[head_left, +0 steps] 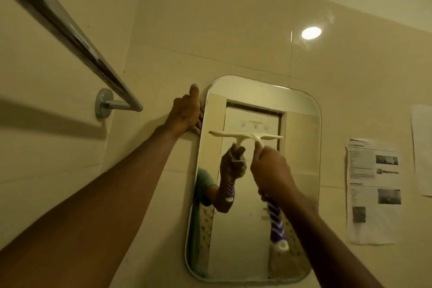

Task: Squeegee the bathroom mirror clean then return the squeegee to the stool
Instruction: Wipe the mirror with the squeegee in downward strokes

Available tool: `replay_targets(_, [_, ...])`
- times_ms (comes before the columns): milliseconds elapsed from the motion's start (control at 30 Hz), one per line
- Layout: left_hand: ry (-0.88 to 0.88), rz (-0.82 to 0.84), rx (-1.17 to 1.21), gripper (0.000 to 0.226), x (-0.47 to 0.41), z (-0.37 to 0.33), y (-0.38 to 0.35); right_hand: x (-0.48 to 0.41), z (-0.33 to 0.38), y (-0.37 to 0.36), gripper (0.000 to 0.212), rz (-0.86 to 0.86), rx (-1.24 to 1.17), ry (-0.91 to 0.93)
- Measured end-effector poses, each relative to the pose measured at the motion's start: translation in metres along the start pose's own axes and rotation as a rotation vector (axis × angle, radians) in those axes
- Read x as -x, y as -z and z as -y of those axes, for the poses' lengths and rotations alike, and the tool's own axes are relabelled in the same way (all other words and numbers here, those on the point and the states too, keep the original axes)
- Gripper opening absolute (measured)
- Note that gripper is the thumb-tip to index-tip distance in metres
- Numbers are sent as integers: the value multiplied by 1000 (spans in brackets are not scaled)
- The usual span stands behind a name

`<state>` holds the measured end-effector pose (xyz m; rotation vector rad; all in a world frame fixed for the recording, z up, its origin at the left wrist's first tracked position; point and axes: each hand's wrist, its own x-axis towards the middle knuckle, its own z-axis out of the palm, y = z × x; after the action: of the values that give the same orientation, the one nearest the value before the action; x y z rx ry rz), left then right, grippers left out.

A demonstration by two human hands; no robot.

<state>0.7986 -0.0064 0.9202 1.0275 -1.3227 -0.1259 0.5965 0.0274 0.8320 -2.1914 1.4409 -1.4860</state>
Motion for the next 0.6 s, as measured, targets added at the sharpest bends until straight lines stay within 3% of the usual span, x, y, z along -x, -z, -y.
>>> replay_targets(200, [30,35,45,78,-1,-2,0,-69,49,46,25,-153,-3,89])
replay_targets(433, [-12,-18,34,74,1,1,-2,29,-35,-42,27,-42,50,42])
replay_targets(500, [-28,-53,-40,66,4,4,-4,57,-49,-49,24,17,122,23])
replay_targets(600, [-57,-84,-154,65,11,14,-5,54,-34,-28,28,93,17,-15])
